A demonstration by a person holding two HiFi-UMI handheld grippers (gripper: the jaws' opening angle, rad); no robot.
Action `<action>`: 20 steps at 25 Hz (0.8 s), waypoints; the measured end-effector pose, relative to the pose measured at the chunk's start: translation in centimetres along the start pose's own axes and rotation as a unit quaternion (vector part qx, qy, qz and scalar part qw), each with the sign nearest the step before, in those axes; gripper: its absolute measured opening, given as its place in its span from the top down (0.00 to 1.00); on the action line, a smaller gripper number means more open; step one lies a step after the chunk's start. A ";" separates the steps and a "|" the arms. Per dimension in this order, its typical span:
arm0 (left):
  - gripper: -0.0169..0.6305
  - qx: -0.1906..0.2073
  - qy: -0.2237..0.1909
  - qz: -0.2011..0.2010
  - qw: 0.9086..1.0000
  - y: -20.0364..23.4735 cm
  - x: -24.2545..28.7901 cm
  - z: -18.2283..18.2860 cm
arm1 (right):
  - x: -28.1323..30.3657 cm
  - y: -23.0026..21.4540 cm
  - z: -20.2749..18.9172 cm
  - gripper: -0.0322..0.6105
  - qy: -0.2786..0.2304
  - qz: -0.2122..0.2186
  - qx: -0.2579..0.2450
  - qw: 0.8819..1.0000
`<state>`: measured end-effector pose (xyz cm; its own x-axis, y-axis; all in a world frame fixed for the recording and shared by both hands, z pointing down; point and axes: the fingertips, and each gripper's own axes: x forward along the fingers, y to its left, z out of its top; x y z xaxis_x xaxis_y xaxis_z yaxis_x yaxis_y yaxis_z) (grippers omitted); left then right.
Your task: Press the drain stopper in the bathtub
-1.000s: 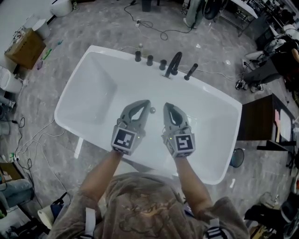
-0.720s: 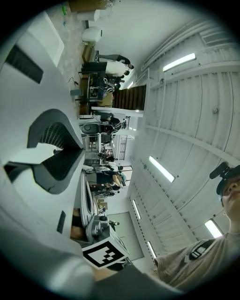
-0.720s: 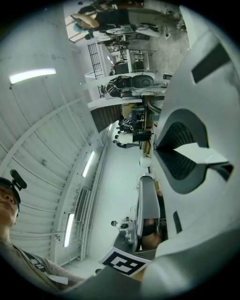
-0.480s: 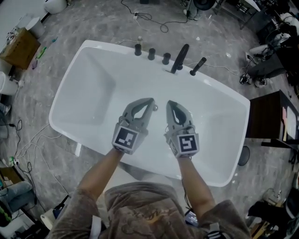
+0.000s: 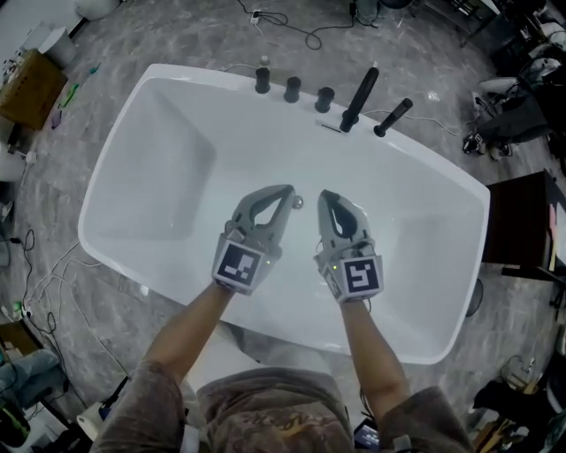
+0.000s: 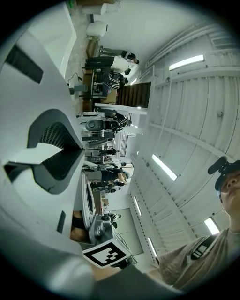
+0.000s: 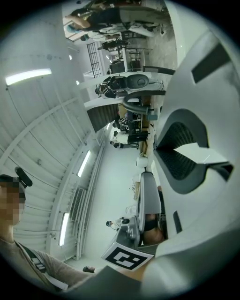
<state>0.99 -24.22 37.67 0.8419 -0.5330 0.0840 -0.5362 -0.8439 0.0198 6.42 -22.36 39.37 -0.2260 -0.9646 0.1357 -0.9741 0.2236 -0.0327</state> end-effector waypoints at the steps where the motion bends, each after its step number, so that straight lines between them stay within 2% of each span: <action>1: 0.97 -0.001 -0.001 0.000 1.000 0.3 0.2 -0.6 | 0.4 -0.1 -0.6 0.95 0.001 -0.001 0.000 1.000; 12: 0.97 0.002 0.007 -0.016 1.000 2.6 3.1 -7.9 | 3.6 -1.5 -8.2 0.95 0.011 -0.010 0.009 1.000; 20: 0.97 0.004 0.003 -0.022 1.000 3.7 4.9 -11.9 | 5.6 -2.6 -12.2 0.95 0.008 -0.014 0.010 1.000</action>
<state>2.44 -29.19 50.00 0.8642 -0.4951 0.0893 -0.4983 -0.8668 0.0164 7.66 -26.67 52.26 -0.1978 -0.9684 0.1517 -0.9801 0.1927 -0.0474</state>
